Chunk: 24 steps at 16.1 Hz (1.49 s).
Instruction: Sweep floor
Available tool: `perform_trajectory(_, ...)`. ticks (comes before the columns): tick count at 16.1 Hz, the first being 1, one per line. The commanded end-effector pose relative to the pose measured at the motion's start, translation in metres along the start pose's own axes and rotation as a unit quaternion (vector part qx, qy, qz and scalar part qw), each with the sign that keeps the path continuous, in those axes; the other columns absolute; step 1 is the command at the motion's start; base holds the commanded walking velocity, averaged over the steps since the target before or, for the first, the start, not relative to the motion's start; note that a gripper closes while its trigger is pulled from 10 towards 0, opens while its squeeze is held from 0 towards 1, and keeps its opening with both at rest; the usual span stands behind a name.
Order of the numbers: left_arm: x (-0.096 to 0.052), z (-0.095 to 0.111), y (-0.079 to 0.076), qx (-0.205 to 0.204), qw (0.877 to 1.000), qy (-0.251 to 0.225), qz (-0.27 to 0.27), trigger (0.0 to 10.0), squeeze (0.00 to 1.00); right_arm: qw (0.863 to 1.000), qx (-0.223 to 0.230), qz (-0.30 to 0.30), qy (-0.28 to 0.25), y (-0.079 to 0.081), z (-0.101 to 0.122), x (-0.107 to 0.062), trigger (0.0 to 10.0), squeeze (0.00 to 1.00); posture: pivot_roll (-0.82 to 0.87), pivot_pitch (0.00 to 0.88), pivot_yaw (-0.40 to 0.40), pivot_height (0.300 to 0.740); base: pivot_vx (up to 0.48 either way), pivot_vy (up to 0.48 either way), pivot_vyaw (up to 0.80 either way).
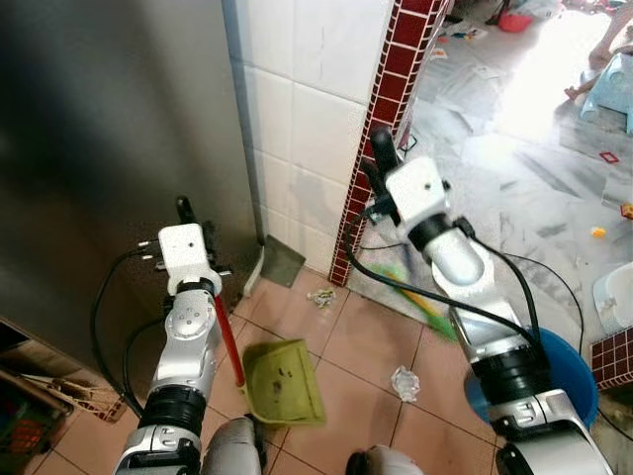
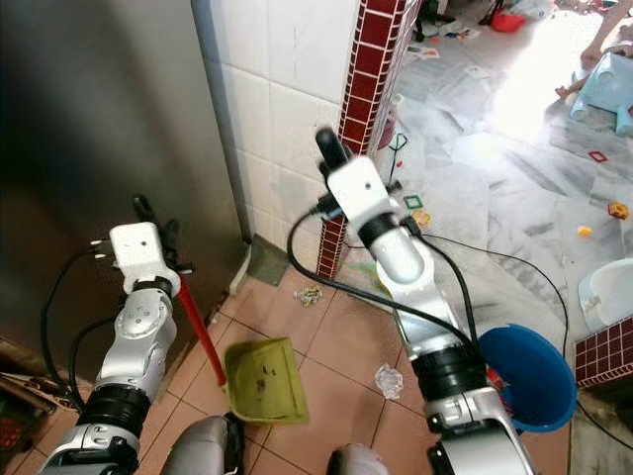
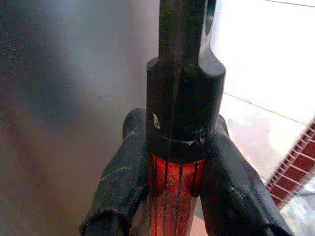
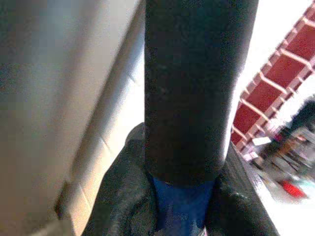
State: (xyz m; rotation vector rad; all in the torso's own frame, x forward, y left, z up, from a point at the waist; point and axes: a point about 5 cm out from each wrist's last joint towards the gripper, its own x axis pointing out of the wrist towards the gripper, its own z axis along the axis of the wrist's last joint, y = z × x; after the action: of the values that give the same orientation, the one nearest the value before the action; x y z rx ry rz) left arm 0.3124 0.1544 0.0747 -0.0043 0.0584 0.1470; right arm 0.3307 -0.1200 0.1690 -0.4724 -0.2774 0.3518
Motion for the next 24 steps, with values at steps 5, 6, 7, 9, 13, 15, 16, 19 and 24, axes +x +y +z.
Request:
perform_trajectory(5, 0.000, -0.002, -0.032, 0.005, 0.996, 0.025, -0.089, 10.0, 0.00, 0.998, -0.016, -0.030, 0.056, 0.001, -0.013, 0.001, 10.0, 0.00, -0.07, 0.026, -0.012, 0.740, 0.000, 0.000, 0.00)
perform_trajectory(6, -0.002, -0.002, -0.037, 0.006, 0.995, 0.023, -0.096, 10.0, 0.00, 0.996, 0.009, -0.034, 0.087, 0.006, -0.022, -0.001, 10.0, 0.00, -0.07, 0.028, -0.012, 0.740, 0.000, 0.000, 0.00)
perform_trajectory(7, -0.002, -0.002, -0.039, 0.006, 0.995, 0.024, -0.100, 10.0, 0.00, 0.992, 0.041, -0.043, 0.107, 0.008, -0.027, -0.002, 10.0, 0.00, -0.07, 0.028, -0.013, 0.740, 0.000, 0.000, 0.00)
perform_trajectory(9, -0.003, -0.002, -0.042, 0.006, 0.994, 0.025, -0.103, 10.0, 0.00, 0.987, 0.076, -0.058, 0.128, 0.010, -0.032, -0.001, 10.0, 0.00, -0.07, 0.028, -0.013, 0.740, 0.000, 0.000, 0.00)
perform_trajectory(13, -0.003, -0.002, -0.044, 0.012, 0.995, 0.023, -0.100, 10.0, 0.00, 0.964, 0.168, -0.089, 0.186, 0.015, -0.040, 0.005, 10.0, 0.00, -0.07, 0.025, -0.014, 0.740, 0.000, 0.000, 0.00)
perform_trajectory(15, -0.003, -0.002, -0.044, 0.014, 0.995, 0.023, -0.097, 10.0, 0.00, 0.951, 0.222, -0.105, 0.190, 0.018, -0.039, 0.008, 10.0, 0.00, -0.07, 0.022, -0.014, 0.740, 0.000, 0.000, 0.00)
perform_trajectory(16, -0.003, -0.003, -0.044, 0.014, 0.995, 0.025, -0.095, 10.0, 0.00, 0.942, 0.261, -0.135, 0.164, 0.016, -0.031, 0.014, 10.0, 0.00, -0.07, 0.021, -0.014, 0.740, 0.000, 0.000, 0.00)
perform_trajectory(19, -0.005, -0.005, -0.049, 0.009, 0.995, 0.031, -0.095, 10.0, 0.00, 0.923, 0.312, -0.171, 0.148, 0.017, -0.024, 0.020, 10.0, 0.00, -0.07, 0.022, -0.013, 0.740, 0.000, 0.000, 0.00)
perform_trajectory(24, -0.004, -0.005, -0.051, 0.000, 0.995, 0.035, -0.089, 10.0, 0.00, 0.903, 0.388, -0.166, 0.083, 0.010, 0.005, 0.035, 10.0, 0.00, -0.07, 0.023, -0.020, 0.740, 0.000, 0.000, 0.00)
